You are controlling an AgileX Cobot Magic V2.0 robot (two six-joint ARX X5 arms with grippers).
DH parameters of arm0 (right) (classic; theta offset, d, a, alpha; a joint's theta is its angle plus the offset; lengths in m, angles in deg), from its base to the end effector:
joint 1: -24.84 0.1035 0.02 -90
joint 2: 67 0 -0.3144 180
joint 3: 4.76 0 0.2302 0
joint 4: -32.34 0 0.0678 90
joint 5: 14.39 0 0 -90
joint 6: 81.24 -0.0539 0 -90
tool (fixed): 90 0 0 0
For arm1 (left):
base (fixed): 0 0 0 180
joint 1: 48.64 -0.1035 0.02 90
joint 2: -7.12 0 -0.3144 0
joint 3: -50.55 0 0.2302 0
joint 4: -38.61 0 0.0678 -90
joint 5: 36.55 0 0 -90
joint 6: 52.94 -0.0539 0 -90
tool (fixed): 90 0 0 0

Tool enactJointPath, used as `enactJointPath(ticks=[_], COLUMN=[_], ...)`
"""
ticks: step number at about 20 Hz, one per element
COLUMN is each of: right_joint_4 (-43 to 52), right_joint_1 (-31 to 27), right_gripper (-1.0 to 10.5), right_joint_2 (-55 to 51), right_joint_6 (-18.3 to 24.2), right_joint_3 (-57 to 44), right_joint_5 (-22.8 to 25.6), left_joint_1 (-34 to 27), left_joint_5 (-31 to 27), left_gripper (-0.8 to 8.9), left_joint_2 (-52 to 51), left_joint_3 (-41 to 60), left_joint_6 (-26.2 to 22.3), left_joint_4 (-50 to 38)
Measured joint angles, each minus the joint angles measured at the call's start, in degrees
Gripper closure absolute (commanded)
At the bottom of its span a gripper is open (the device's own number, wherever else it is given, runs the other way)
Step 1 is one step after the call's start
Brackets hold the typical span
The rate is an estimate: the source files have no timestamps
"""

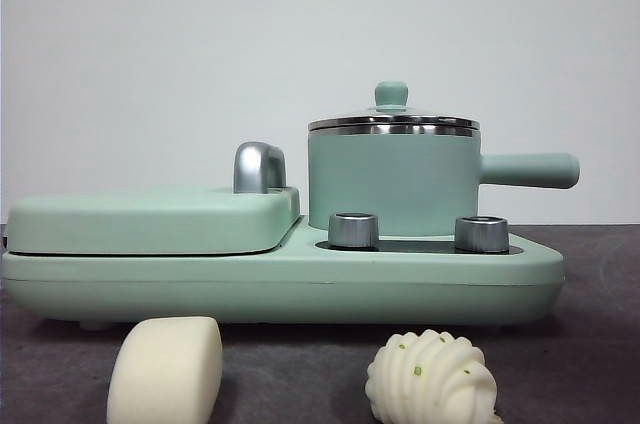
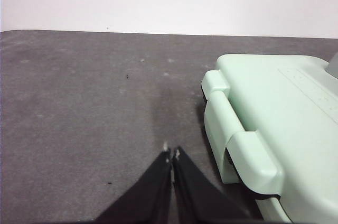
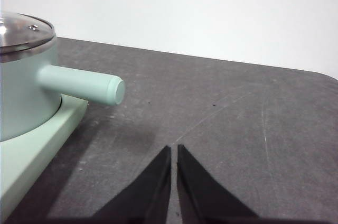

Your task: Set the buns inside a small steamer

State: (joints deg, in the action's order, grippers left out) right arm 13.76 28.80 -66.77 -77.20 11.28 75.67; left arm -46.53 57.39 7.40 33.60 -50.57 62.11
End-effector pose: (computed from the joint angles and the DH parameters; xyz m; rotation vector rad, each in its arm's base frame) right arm 0.0485 0.0033 0.1616 -0.0722 0.0459 0.0697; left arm 0.0467 -0.0054 0.1566 -0.0432 0.1214 -0.1030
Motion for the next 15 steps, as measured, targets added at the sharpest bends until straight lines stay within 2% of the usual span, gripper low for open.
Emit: enactJointPath(ticks=[5, 9, 12, 15], right_joint_4=[0.11, 1.01, 1.18, 1.20], right_joint_1=[0.00, 0.00, 0.00, 0.00], right_gripper=[9.3, 9.3, 9.3, 9.3], right_joint_2=[0.00, 0.00, 0.00, 0.00], right_joint_6=[0.00, -0.04, -2.40, -9.14], right_joint_3=[0.00, 0.00, 0.00, 0.00], right_joint_5=[0.00, 0.00, 0.00, 0.00], left_joint_1=[0.00, 0.00, 0.00, 0.00], left_joint_5=[0.00, 0.00, 0.02, 0.04], left_gripper=[8.06, 8.06, 8.07, 8.06], left_joint_2=[0.00, 0.00, 0.00, 0.00], left_joint_3=[0.00, 0.00, 0.00, 0.00], left_joint_6=[0.28, 4.07, 10.75, 20.02], left_joint_4=[-0.02, -0.02, -0.02, -0.13])
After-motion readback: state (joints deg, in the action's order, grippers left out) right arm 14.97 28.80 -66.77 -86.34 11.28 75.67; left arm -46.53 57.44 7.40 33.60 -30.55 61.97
